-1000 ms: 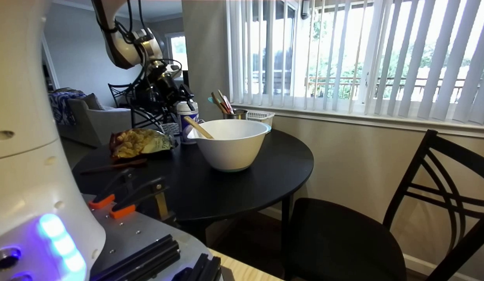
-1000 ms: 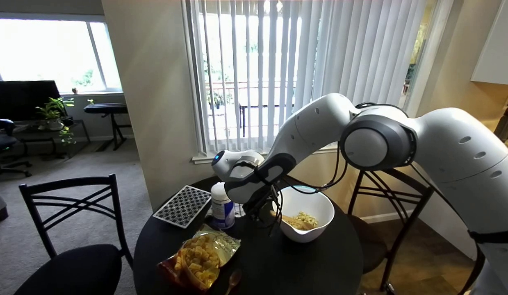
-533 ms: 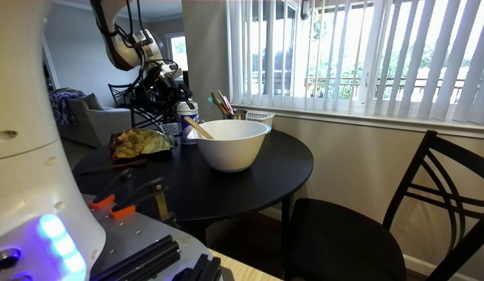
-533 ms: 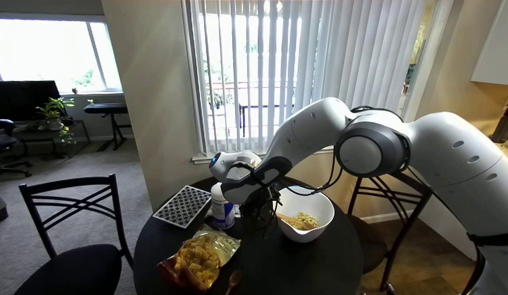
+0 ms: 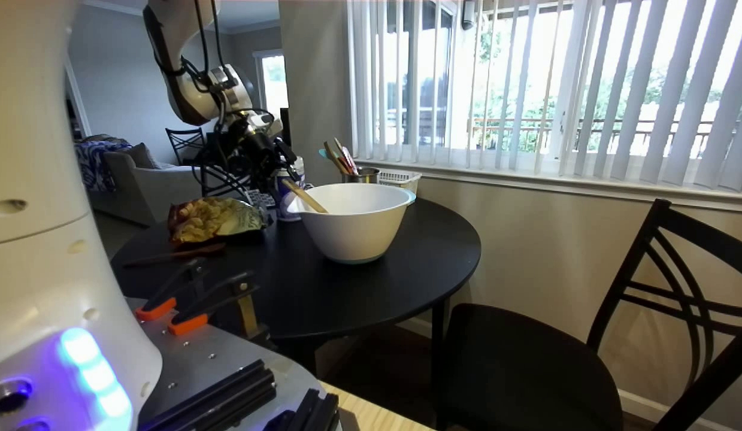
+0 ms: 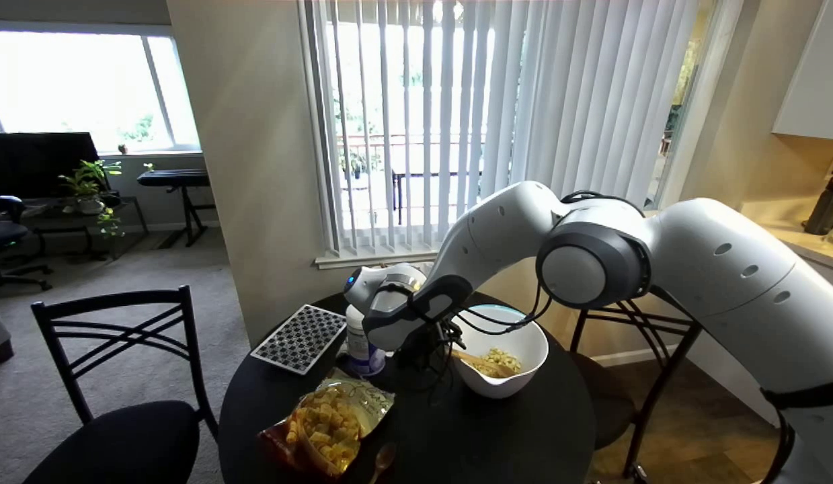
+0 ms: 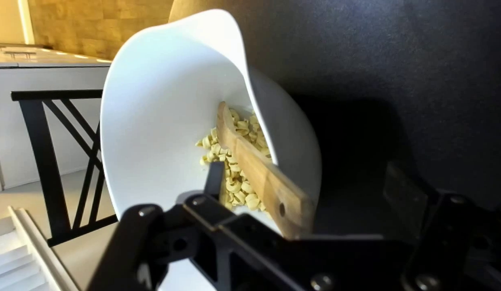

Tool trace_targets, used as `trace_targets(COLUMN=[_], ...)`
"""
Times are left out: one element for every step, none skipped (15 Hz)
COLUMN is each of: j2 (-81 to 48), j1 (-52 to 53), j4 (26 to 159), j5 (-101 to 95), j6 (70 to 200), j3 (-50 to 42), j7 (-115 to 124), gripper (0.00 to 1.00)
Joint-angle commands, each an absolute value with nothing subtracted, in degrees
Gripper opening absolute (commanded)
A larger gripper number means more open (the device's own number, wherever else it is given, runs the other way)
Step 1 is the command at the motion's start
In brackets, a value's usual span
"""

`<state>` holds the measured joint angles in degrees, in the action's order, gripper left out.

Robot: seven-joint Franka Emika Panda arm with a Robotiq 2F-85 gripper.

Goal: Use the wooden spoon to stir the contents in the white bowl.

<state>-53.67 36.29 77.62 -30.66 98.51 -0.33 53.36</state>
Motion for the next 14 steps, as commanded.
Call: trace_targets(j2=[-54.5, -54.5, -54.3, -54.2, -54.2, -54.1, -54.1, -53.7, -53.7, -53.7, -53.7, -53.7, -53.7, -53.7], j1=[37.2, 37.2, 37.3, 37.4, 37.5, 37.6, 37.7, 37.6, 37.8, 38.0, 38.5, 38.7, 39.0, 39.3], j4=[74.5, 74.1, 73.7, 73.4, 73.0, 72.9, 72.8, 73.4, 73.5, 73.7, 73.8, 73.8, 73.8, 73.8], j5=[-30.3, -30.4, -30.4, -30.5, -30.6, -30.6, -30.6, -30.9, -31.1, -31.2, -31.6, -31.7, -31.9, -31.9], j6=[96.9, 96.9, 96.8, 96.6, 96.1, 95.8, 95.5, 95.5, 95.3, 95.1, 94.5, 94.1, 93.6, 93.1], j3=[-1.1, -1.2, -1.4, -1.6, -1.9, -2.1, -2.2, -2.1, -2.1, -2.1, -2.2, -2.2, -2.2, -2.3], j7=[54.4, 54.4, 54.5, 54.6, 54.7, 54.7, 54.8, 54.9, 54.7, 54.7, 54.6, 54.5, 54.3, 54.3], gripper=[1.0, 1.0, 1.0, 1.0, 1.0, 1.0, 1.0, 1.0, 1.0, 1.0, 1.0, 1.0, 1.0, 1.0])
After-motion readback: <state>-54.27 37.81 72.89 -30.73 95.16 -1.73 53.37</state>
